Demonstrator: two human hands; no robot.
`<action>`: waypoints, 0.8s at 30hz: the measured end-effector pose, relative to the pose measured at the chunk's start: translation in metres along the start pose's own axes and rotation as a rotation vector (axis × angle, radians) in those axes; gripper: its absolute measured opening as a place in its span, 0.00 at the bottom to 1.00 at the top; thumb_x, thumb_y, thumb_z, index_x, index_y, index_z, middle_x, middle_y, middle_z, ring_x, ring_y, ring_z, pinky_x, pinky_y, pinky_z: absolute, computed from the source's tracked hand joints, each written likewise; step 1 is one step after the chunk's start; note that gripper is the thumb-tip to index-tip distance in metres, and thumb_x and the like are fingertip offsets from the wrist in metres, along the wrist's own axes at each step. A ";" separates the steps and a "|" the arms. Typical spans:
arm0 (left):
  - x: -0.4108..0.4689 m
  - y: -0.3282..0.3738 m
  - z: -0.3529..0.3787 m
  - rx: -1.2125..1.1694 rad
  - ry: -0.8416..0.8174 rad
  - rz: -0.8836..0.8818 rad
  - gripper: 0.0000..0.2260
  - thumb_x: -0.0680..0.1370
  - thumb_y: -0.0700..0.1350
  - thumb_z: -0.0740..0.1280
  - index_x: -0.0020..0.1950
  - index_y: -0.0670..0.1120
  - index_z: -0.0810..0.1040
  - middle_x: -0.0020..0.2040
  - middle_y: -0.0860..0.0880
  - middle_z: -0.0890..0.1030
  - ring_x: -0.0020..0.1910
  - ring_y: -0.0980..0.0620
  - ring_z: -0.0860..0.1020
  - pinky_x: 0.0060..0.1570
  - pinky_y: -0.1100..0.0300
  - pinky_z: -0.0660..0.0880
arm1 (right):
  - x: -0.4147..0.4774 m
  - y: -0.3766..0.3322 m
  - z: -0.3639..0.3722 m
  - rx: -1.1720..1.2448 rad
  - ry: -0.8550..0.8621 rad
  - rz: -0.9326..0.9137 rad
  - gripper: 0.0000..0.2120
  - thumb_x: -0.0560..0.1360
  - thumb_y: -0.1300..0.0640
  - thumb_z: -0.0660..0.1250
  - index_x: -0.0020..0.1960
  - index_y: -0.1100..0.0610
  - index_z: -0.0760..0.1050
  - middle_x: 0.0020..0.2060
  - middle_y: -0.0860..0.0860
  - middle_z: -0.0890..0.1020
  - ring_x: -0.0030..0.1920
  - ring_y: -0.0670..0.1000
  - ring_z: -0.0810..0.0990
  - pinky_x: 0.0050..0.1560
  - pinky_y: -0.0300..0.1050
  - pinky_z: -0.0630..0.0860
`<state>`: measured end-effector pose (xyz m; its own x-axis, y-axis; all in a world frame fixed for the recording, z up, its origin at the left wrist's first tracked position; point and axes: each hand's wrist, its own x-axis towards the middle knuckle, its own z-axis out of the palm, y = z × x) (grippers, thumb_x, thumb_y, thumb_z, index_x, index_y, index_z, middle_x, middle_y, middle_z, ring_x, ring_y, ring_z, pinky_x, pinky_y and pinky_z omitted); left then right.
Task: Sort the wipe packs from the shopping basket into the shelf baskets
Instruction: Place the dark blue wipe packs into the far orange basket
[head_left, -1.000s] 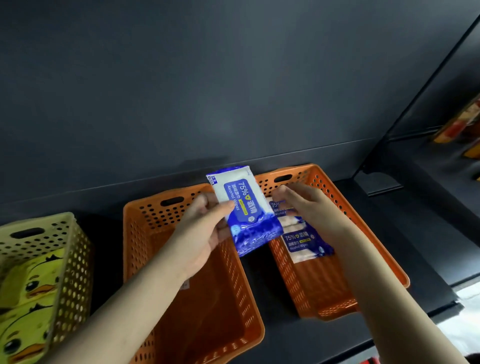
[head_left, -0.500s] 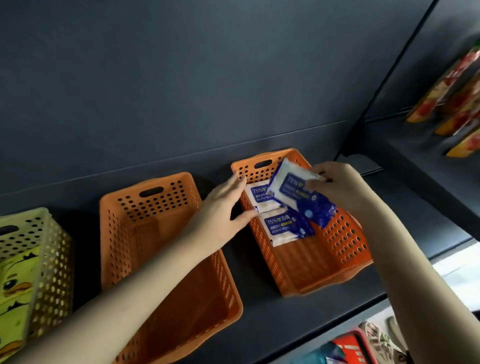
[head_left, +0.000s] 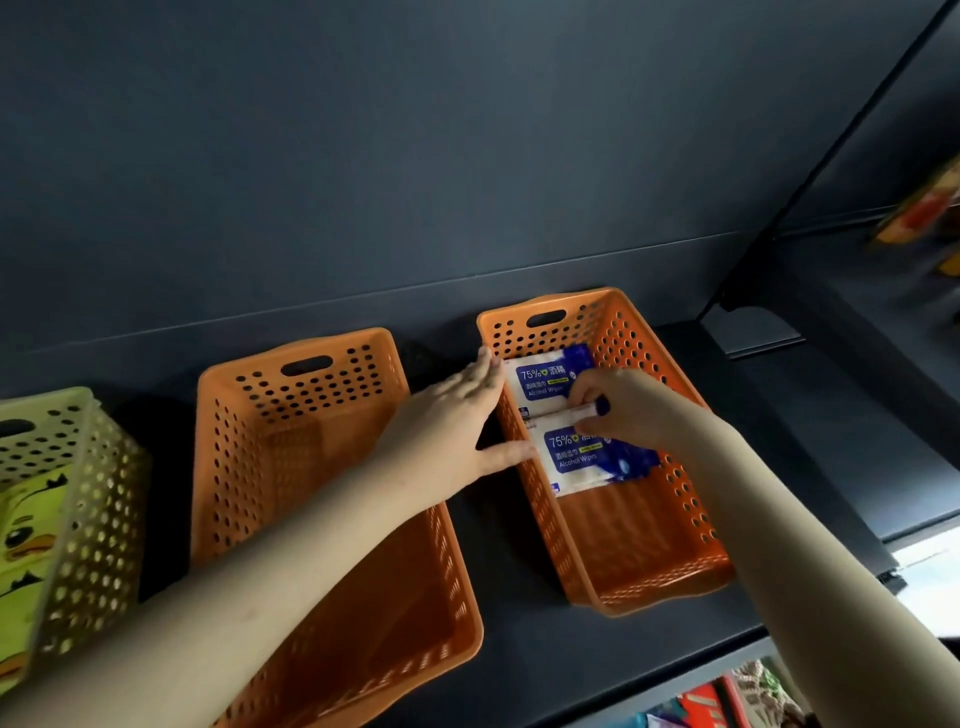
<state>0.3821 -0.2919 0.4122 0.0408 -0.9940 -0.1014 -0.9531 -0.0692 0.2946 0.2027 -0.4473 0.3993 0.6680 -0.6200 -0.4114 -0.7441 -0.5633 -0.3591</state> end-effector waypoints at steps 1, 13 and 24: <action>0.000 0.000 0.000 0.002 0.002 0.001 0.42 0.75 0.69 0.53 0.79 0.49 0.42 0.79 0.51 0.41 0.78 0.52 0.50 0.73 0.58 0.53 | 0.000 0.001 0.001 -0.004 0.014 -0.003 0.12 0.74 0.56 0.71 0.55 0.47 0.74 0.56 0.46 0.78 0.53 0.48 0.78 0.48 0.40 0.77; 0.000 0.000 0.003 -0.015 0.002 0.001 0.44 0.70 0.72 0.47 0.80 0.49 0.43 0.79 0.51 0.41 0.78 0.52 0.53 0.73 0.55 0.58 | -0.016 -0.010 0.013 -0.049 0.048 -0.062 0.20 0.74 0.57 0.71 0.64 0.51 0.74 0.66 0.48 0.71 0.66 0.50 0.70 0.65 0.47 0.74; -0.007 -0.007 -0.017 -0.064 -0.084 -0.038 0.31 0.80 0.57 0.59 0.79 0.54 0.49 0.80 0.55 0.44 0.74 0.47 0.64 0.68 0.51 0.69 | -0.030 -0.012 -0.004 -0.052 0.110 0.009 0.17 0.74 0.53 0.70 0.63 0.50 0.75 0.61 0.48 0.78 0.57 0.49 0.77 0.55 0.41 0.74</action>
<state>0.3932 -0.2859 0.4267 0.0492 -0.9802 -0.1919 -0.9300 -0.1151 0.3491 0.1915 -0.4235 0.4194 0.6607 -0.6796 -0.3189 -0.7503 -0.5835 -0.3108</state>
